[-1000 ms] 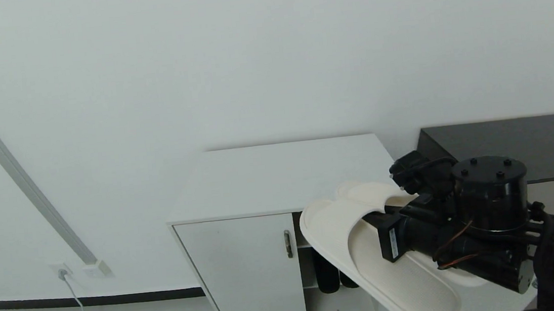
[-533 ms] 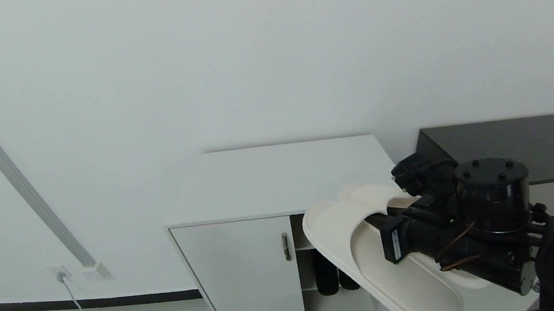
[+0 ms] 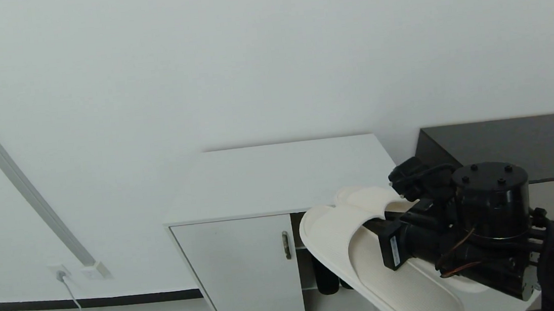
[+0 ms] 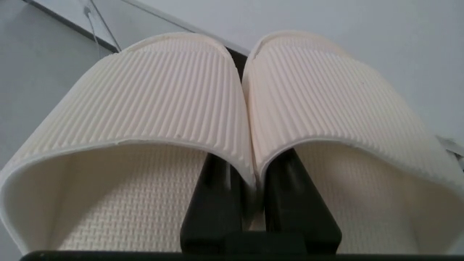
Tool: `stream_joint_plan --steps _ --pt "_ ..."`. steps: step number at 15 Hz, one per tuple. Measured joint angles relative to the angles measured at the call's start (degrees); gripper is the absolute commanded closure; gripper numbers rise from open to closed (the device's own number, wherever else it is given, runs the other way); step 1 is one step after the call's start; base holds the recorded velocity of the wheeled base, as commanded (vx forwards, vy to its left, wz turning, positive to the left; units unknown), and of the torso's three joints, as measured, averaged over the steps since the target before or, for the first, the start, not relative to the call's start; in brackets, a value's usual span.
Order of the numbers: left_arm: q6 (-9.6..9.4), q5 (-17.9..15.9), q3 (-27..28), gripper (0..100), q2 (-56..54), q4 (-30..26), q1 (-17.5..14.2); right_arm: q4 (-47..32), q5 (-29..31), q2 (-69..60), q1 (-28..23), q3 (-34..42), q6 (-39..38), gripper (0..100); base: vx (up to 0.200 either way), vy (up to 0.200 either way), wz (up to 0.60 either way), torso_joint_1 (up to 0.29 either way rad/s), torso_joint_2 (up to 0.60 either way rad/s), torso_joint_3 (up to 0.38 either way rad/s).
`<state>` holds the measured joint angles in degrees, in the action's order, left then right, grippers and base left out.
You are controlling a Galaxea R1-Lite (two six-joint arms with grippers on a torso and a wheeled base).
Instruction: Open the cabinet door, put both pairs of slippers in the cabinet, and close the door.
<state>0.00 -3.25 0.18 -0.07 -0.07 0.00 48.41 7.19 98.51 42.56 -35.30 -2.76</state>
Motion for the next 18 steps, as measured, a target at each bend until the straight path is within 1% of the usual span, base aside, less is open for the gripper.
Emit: stream_joint_plan --steps 7,18 --pt "0.00 0.02 0.00 100 0.00 0.00 0.00 0.77 -0.02 0.00 0.18 0.88 0.22 100 0.000 0.000 0.00 -0.169 0.39 0.211" --pt "0.00 0.02 0.00 100 0.00 -0.04 0.00 0.80 0.00 0.09 0.49 1.21 0.24 100 0.000 0.000 0.00 -0.217 0.54 0.313"
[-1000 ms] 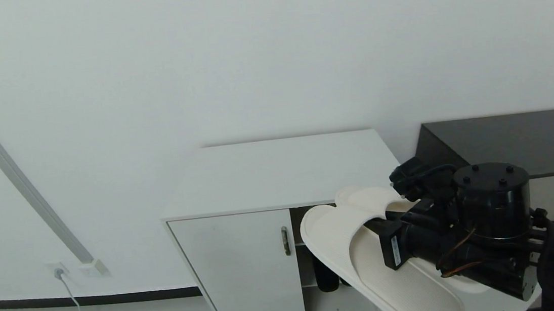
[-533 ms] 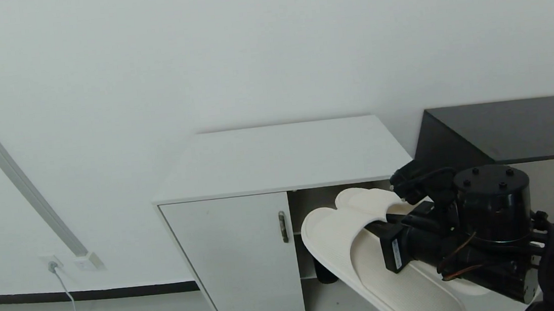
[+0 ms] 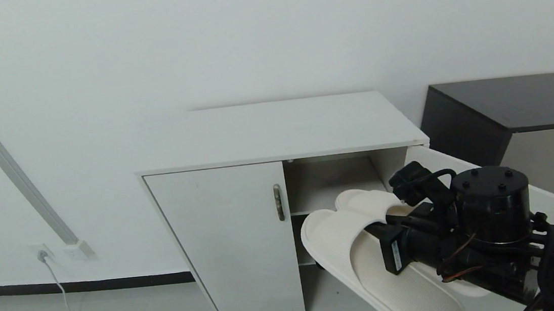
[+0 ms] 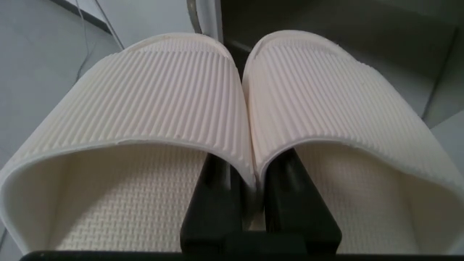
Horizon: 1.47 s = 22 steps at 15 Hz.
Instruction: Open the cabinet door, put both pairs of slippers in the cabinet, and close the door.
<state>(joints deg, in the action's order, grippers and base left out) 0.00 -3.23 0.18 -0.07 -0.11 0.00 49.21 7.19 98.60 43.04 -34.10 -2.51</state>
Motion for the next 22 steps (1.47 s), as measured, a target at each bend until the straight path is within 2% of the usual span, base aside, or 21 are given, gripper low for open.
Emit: stream_joint_plan --steps 13,18,22 --pt "-0.10 -0.10 0.00 100 0.00 0.04 0.00 0.33 -0.06 0.38 0.50 0.65 -0.05 100 0.000 0.000 0.00 -0.144 0.48 0.334" --pt "0.00 -0.07 0.00 100 0.00 0.01 0.00 0.35 -0.09 0.44 0.98 0.91 0.02 100 0.000 0.000 0.00 -0.041 0.44 0.395" --pt "0.00 -0.02 0.00 100 0.00 0.01 0.02 0.82 -0.17 0.66 1.41 1.66 0.05 100 0.000 0.000 0.00 0.001 0.15 0.137"
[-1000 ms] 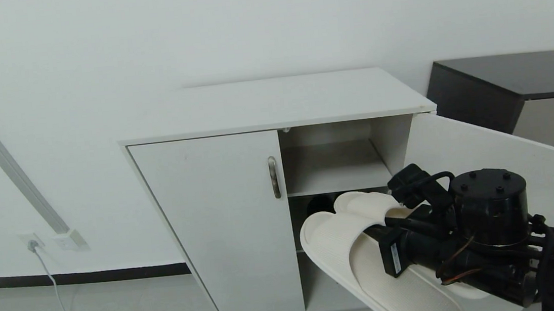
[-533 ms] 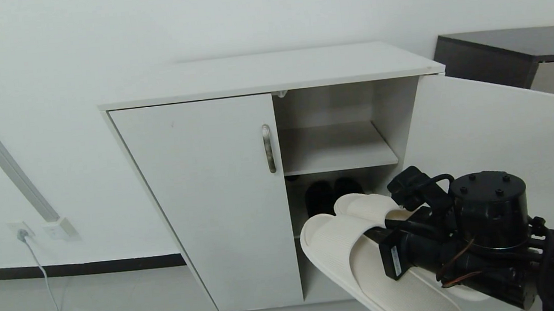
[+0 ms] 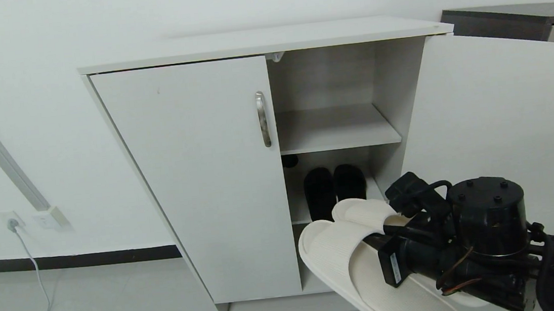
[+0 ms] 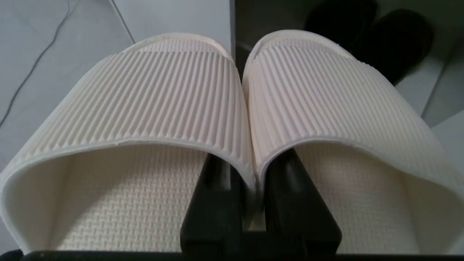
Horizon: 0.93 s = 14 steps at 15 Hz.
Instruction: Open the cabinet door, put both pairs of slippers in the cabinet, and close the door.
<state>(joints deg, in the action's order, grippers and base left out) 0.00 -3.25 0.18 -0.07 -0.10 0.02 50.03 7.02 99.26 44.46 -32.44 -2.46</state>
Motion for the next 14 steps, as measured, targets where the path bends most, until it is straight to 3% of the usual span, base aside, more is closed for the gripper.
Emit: stream_joint_plan --steps 14 --pt "0.00 0.00 0.00 100 0.00 0.02 -0.02 7.20 -0.27 3.44 0.85 2.04 2.78 100 0.000 0.000 -0.04 0.000 0.00 0.000"
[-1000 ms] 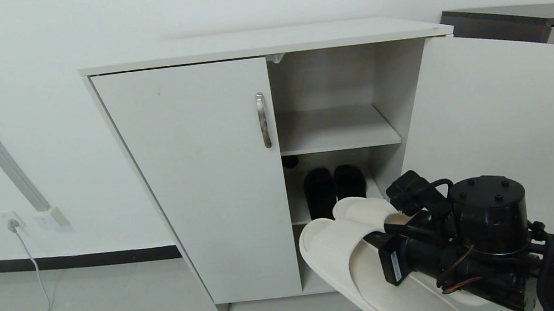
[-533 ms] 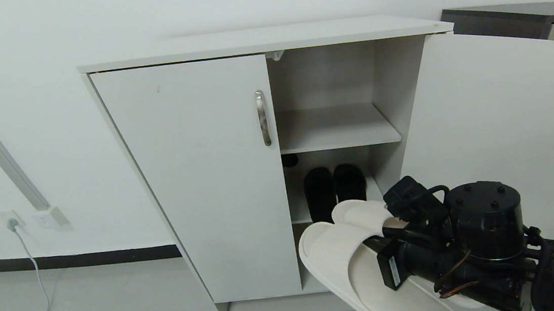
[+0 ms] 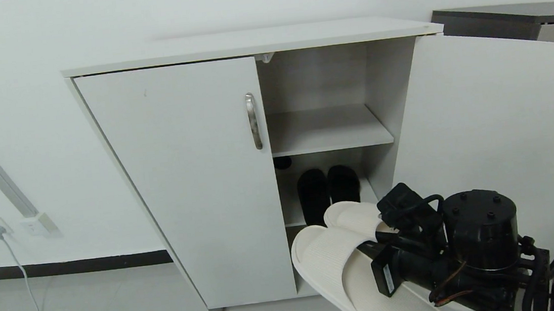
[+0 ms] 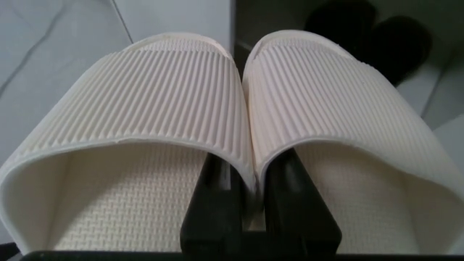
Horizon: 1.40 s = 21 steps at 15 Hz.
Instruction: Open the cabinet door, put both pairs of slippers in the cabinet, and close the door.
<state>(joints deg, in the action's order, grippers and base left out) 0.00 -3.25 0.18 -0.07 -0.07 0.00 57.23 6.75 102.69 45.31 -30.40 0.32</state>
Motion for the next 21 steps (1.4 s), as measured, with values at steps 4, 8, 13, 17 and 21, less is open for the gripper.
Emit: stream_joint_plan --steps 4,8,13,17,21 --pt "0.00 0.00 0.00 100 0.00 -0.02 0.00 -0.68 7.18 2.55 2.07 -3.06 -1.10 100 0.000 0.000 0.00 0.000 0.00 0.000" --pt "0.00 0.00 -0.02 100 0.00 -0.02 0.00 -13.60 20.31 7.40 5.73 -15.13 -8.58 100 0.000 0.000 0.00 0.000 0.00 0.000" --pt "0.00 0.00 -0.02 100 0.00 -0.02 0.00 -25.76 37.41 13.10 7.14 -28.42 -12.39 100 0.000 0.000 0.00 0.000 0.00 0.000" --pt "0.00 0.00 0.00 100 0.00 -0.02 0.00 -33.67 38.02 9.33 7.55 -32.79 -12.80 100 0.000 0.000 0.00 0.000 0.00 0.000" --pt "0.00 0.00 0.02 100 0.00 -0.02 0.02 -36.05 39.23 6.12 7.41 -37.51 -12.79 100 0.000 0.000 0.00 0.000 0.00 0.000"
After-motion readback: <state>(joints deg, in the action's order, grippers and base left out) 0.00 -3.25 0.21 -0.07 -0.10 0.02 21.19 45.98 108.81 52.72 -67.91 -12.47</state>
